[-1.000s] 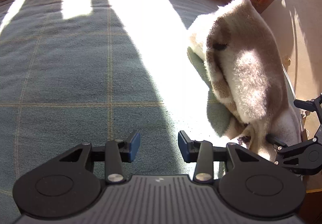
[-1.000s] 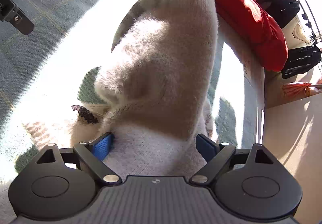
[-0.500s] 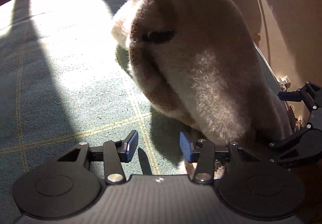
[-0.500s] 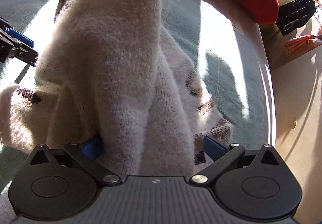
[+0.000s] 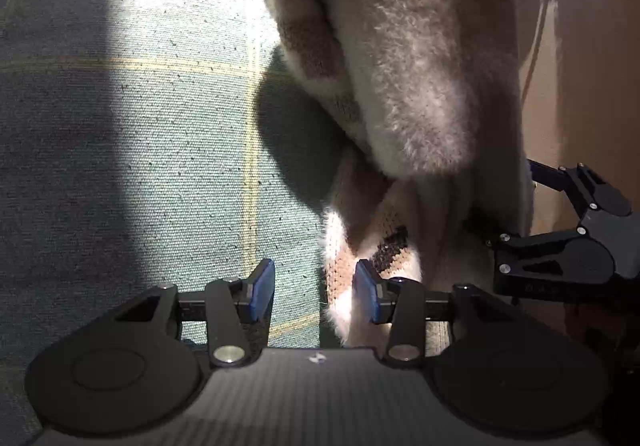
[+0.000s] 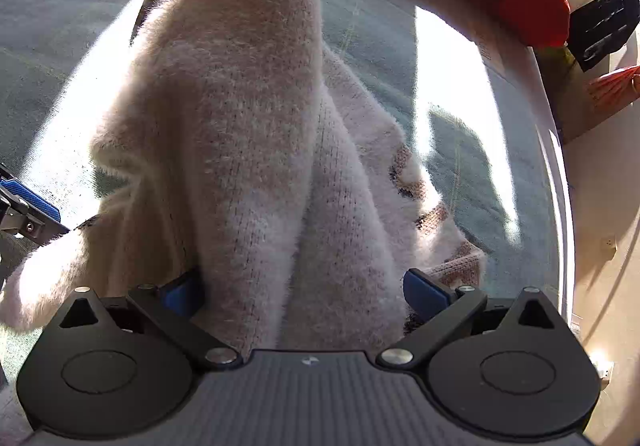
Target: Fold clothes
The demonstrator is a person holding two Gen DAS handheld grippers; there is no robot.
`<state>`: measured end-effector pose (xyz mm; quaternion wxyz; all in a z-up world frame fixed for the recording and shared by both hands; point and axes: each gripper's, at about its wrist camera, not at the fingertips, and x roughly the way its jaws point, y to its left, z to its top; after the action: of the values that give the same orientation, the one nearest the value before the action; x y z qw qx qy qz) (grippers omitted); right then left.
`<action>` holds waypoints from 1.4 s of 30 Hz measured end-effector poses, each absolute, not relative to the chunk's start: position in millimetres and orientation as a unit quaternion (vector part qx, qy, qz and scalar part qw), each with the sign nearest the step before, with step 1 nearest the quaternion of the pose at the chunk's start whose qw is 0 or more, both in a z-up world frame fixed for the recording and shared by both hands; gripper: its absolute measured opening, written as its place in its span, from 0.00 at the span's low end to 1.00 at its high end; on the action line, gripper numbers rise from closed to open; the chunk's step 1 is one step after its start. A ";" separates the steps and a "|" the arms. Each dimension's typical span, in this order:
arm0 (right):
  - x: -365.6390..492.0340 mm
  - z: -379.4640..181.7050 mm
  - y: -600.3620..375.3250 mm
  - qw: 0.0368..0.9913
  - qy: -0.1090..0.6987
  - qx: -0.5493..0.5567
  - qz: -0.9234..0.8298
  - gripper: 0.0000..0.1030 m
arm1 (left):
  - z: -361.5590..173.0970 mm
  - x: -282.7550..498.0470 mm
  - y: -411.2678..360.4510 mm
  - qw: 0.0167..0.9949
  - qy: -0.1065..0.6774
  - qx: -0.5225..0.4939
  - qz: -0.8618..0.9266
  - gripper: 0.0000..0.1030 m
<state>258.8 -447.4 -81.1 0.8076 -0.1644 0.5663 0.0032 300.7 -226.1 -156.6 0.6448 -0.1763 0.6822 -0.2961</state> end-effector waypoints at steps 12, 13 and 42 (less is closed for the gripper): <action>257.0 -62.4 -441.5 0.834 0.530 -0.151 0.019 0.97 | -196.3 305.4 -202.6 0.554 0.688 -0.371 -0.285 0.41; 257.3 -58.3 -440.7 0.839 0.523 -0.145 0.022 0.97 | -197.6 306.0 -204.0 0.554 0.686 -0.374 -0.288 0.41; 267.8 -23.4 -386.3 0.871 0.463 -0.115 0.119 0.96 | -91.7 339.0 -82.2 0.767 0.587 -0.223 -0.135 0.04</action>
<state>267.8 -386.3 -23.4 0.8707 -0.1153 0.4632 0.1186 339.0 -82.2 -91.7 0.7666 -0.2234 0.5868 -0.1346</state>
